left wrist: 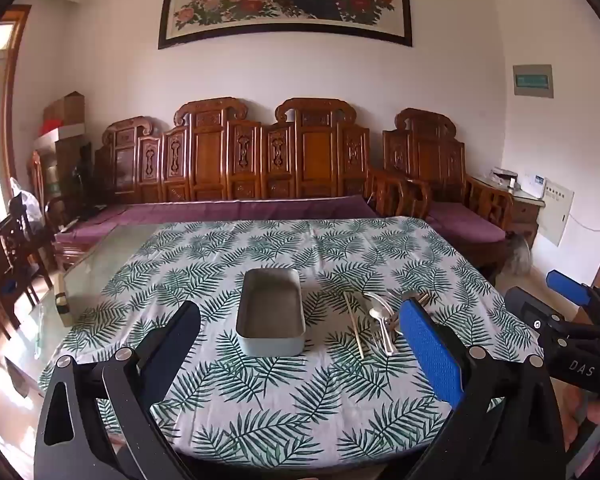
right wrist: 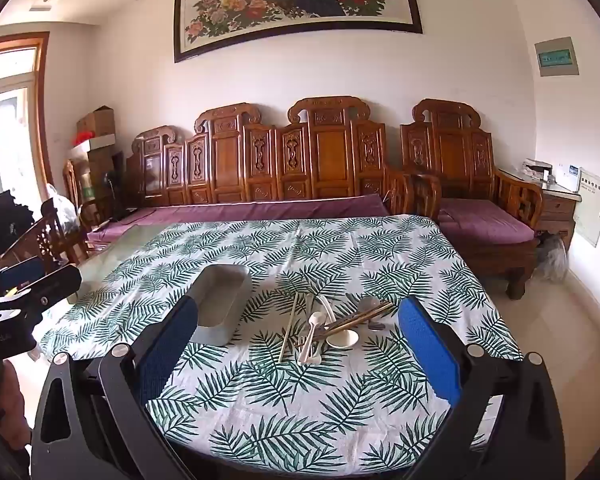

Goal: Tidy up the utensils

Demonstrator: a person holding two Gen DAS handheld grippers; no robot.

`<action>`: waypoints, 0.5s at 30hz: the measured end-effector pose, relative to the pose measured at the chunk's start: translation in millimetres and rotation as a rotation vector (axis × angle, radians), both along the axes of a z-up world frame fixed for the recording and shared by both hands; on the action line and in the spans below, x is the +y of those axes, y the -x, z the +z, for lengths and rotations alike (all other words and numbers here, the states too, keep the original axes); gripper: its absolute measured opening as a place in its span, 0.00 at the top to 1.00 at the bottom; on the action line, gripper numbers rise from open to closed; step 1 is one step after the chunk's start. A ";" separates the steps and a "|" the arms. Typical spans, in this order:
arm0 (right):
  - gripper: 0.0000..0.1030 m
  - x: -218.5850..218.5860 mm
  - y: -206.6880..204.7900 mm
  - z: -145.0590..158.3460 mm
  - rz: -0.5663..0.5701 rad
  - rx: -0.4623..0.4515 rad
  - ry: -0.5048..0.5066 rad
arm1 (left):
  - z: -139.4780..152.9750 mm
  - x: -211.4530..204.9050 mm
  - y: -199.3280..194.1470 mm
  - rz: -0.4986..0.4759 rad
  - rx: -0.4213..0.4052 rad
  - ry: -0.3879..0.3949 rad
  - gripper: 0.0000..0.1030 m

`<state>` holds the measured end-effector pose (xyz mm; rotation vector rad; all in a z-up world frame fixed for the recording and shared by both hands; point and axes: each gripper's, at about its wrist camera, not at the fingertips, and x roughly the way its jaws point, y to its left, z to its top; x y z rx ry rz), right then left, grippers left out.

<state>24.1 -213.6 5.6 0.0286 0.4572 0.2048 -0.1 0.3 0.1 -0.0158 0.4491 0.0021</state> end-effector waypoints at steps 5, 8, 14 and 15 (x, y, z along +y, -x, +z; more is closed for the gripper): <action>0.03 0.3 -0.9 -1.0 0.001 0.004 0.000 | 0.6 3.0 0.6 -0.001 0.001 0.006 0.06; 0.03 0.0 -0.7 -1.1 0.001 0.003 -0.001 | -0.5 1.8 -0.9 -0.001 0.005 -0.006 0.06; 0.03 -0.4 -0.1 -0.6 0.002 0.004 -0.003 | -0.3 0.0 -0.7 -0.001 0.005 -0.009 0.06; 0.02 -0.5 0.2 -0.5 0.000 0.003 -0.004 | -0.3 0.1 -0.8 -0.001 0.006 -0.009 0.06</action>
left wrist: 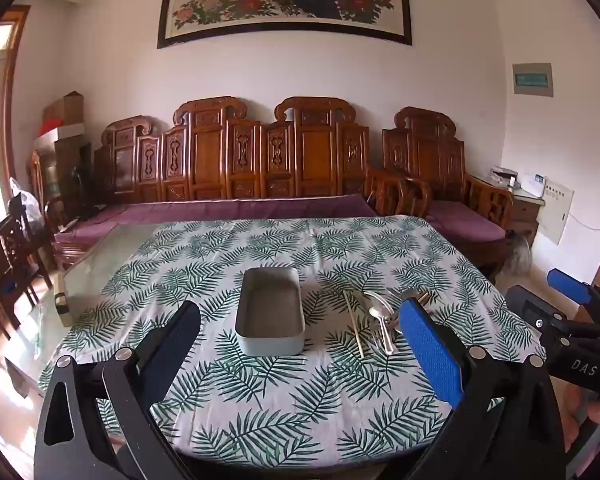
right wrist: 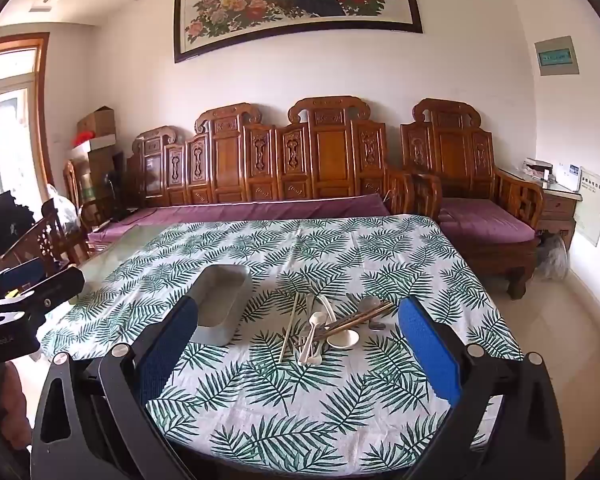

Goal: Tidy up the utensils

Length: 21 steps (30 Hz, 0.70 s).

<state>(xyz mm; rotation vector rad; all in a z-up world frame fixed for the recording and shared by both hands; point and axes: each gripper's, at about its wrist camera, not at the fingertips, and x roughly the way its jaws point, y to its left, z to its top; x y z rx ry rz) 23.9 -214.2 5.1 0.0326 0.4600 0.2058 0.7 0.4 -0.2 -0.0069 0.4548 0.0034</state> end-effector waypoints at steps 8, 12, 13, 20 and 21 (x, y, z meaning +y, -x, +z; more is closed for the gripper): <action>0.03 -0.7 -0.6 0.7 0.001 -0.003 -0.001 | -1.9 1.0 0.0 0.000 -0.001 0.000 0.06; 0.03 -1.6 -0.5 0.4 0.001 -0.003 -0.003 | -2.9 -1.6 -1.1 -0.002 -0.003 -0.001 0.06; 0.03 1.3 -0.2 1.8 0.001 -0.003 -0.002 | -2.7 -1.7 -0.5 -0.002 -0.003 -0.001 0.06; 0.03 2.2 -0.1 0.7 0.002 -0.005 -0.005 | -2.2 -3.2 3.1 -0.006 -0.010 0.001 0.06; 0.03 2.4 -0.2 0.8 0.001 -0.005 -0.003 | -2.0 -3.1 3.3 -0.006 -0.011 0.001 0.06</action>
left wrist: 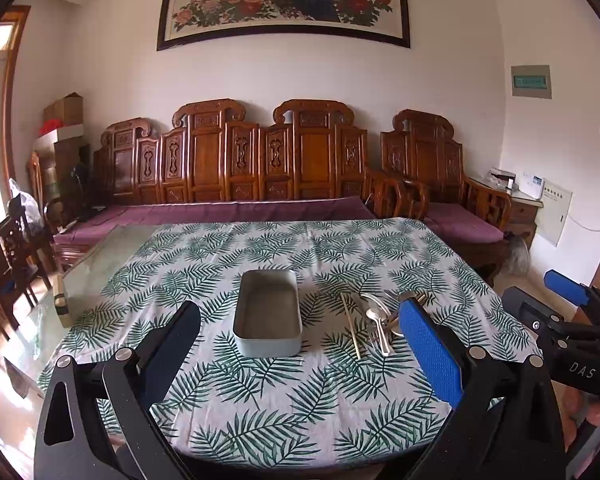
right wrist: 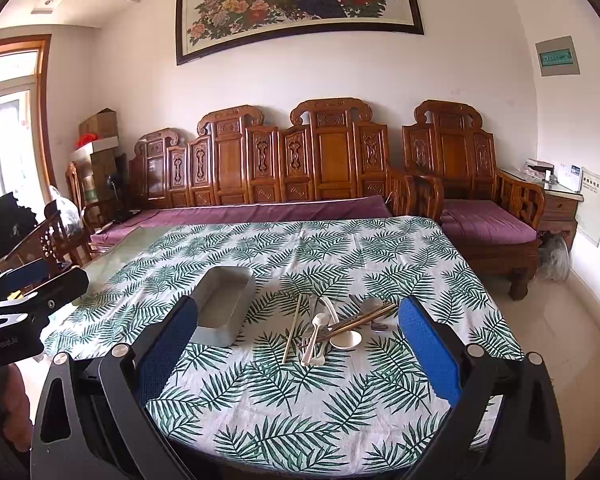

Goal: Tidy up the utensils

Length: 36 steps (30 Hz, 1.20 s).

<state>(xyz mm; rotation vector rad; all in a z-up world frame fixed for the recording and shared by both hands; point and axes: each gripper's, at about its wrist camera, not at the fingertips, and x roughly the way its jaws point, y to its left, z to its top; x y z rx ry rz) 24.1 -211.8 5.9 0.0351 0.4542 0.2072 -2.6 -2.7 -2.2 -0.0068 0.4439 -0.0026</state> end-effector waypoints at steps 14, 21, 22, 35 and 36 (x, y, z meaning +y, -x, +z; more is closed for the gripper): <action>0.03 1.2 1.2 1.2 0.001 -0.001 -0.002 | 3.1 -1.8 1.3 -0.001 0.002 -0.001 0.06; 0.03 1.2 1.3 1.2 0.000 -0.003 -0.005 | 1.0 -2.3 0.8 -0.001 0.006 0.006 0.06; 0.03 0.7 5.4 5.6 0.003 -0.005 -0.004 | 0.8 -2.8 0.8 0.000 0.007 0.004 0.06; 0.03 1.3 5.9 6.4 0.004 -0.007 -0.005 | -0.6 -4.5 0.0 -0.005 0.014 -0.003 0.06; 0.03 0.6 6.3 7.4 0.005 -0.007 -0.005 | -0.5 -4.8 -0.3 -0.004 0.016 -0.004 0.06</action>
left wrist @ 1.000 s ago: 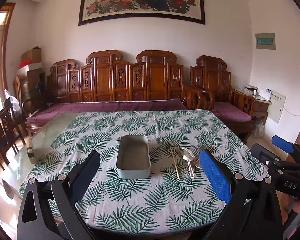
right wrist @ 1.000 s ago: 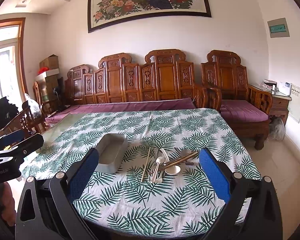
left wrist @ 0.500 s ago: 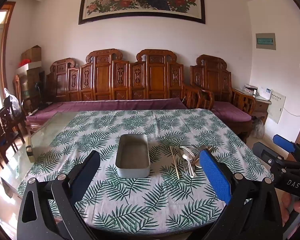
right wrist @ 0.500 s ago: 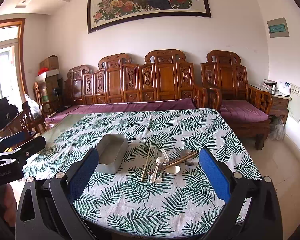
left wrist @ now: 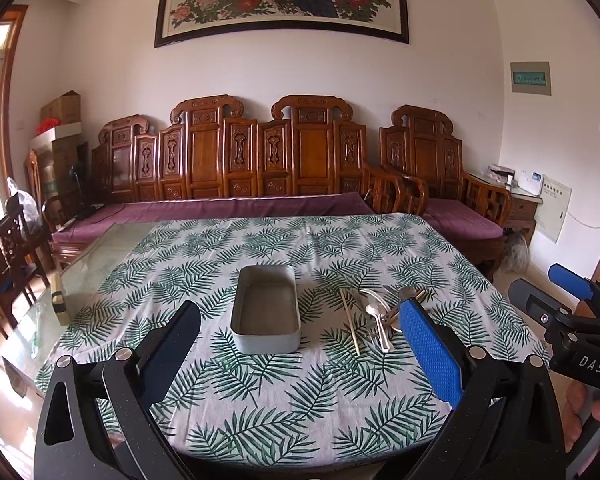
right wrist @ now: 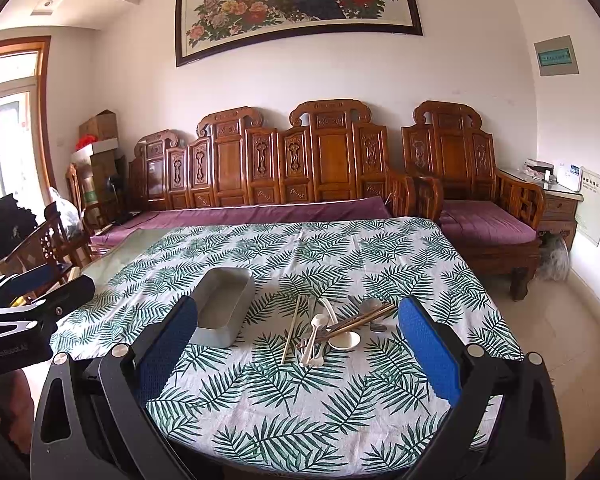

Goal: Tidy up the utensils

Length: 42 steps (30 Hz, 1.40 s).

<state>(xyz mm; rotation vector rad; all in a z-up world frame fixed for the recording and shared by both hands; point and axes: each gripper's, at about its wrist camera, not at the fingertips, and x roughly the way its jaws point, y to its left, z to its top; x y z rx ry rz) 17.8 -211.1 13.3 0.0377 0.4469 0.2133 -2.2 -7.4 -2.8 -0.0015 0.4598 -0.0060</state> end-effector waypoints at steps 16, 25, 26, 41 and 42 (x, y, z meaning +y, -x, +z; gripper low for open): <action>0.02 -4.9 -5.3 -4.2 0.004 0.016 -0.017 | -9.0 2.5 -12.2 0.006 0.033 -0.009 0.06; 0.03 -11.3 -29.6 -29.9 0.033 0.048 0.007 | -37.8 6.7 -38.2 -0.007 0.126 -0.019 0.06; 0.03 -11.0 -33.1 -33.1 0.042 0.053 0.010 | -42.6 6.0 -42.7 -0.016 0.138 -0.022 0.06; 0.30 -9.1 -110.8 -92.5 0.148 0.223 0.098 | -95.1 1.0 -96.3 -0.091 0.312 -0.062 0.06; 0.32 -8.6 -113.8 -95.8 0.156 0.234 0.097 | -97.7 0.8 -99.6 -0.090 0.320 -0.063 0.06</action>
